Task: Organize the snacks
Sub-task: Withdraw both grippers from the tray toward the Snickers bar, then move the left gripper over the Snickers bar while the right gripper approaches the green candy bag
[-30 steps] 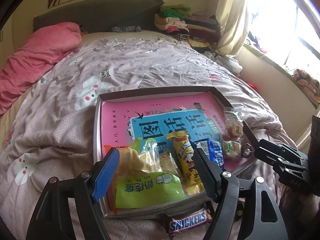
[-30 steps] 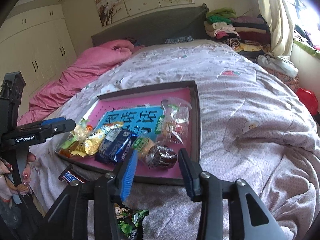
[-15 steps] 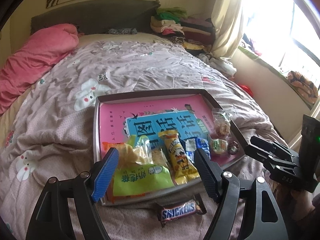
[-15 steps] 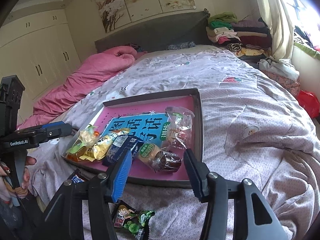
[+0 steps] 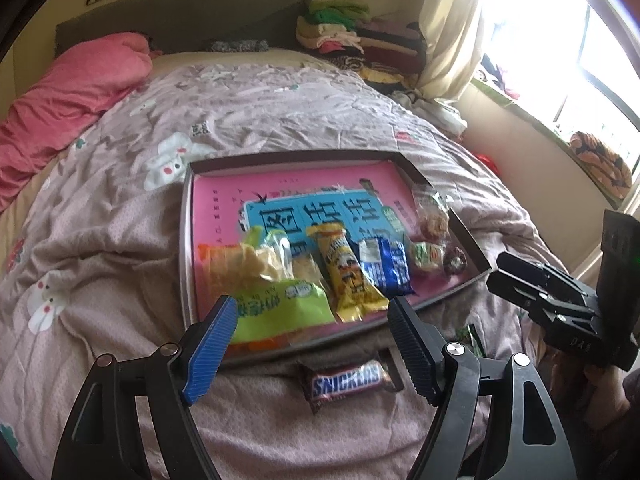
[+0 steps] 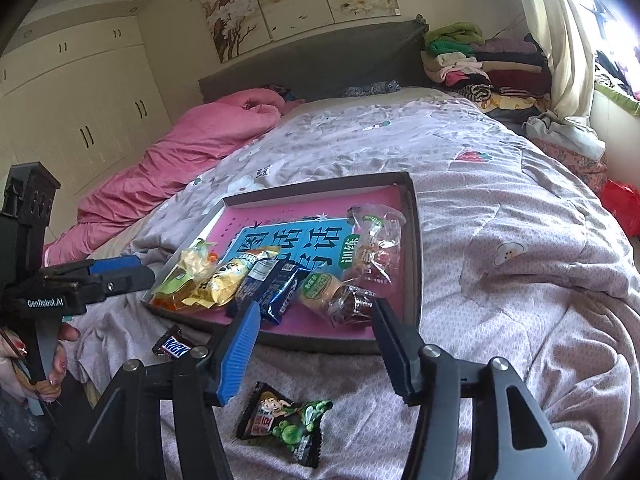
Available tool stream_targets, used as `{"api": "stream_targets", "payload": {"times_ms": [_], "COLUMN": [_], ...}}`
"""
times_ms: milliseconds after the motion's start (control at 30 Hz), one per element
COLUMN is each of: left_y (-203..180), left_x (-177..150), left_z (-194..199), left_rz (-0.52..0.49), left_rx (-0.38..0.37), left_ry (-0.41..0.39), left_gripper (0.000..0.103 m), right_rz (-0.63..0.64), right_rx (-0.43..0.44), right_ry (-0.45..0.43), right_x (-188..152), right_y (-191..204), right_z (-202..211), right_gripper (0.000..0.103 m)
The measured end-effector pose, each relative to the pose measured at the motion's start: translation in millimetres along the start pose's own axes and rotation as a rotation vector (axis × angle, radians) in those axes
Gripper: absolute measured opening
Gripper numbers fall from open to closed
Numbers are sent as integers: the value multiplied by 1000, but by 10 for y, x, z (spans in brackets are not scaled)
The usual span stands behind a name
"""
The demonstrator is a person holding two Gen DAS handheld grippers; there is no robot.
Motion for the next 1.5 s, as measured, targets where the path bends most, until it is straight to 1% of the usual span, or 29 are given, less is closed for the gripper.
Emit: {"api": "stream_targets", "payload": {"times_ms": [333,533,733,967,1200,1500], "left_y": [-50,-35,9,50,85,87], "left_x": [-155,-273,-365,-462,-496,-493], "left_z": [-61,-118,-223,-332,-379,-420], "left_rz": [-15,-1,22,59,94,108], "left_rx": [-8,-28,-28,-51,-79,-98], "left_ry": [61,110,160,204,206,211], "left_gripper": [79,79,79,79,79,79], "right_rz": [-13,-9,-18,-18,-33,-36], "right_rx": [25,26,27,10,6,-12], "right_ry": [40,61,91,130,171,215], "right_x": [-73,-115,-157,-238,-315,-378], "right_y": [74,120,146,178,193,207], "right_z": [9,-5,-22,-26,-32,-84], "right_gripper": [66,66,66,66,67,67]}}
Point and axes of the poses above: each gripper's, at about its wrist camera, not at the fingertips, and z roughly against the way its jaws point, y to its left, x to its top, the point moved 1 cm from there along -z, roughly the way its jaws point, and after that the axes turned 3 degrees about x, right-handed, at the moved point
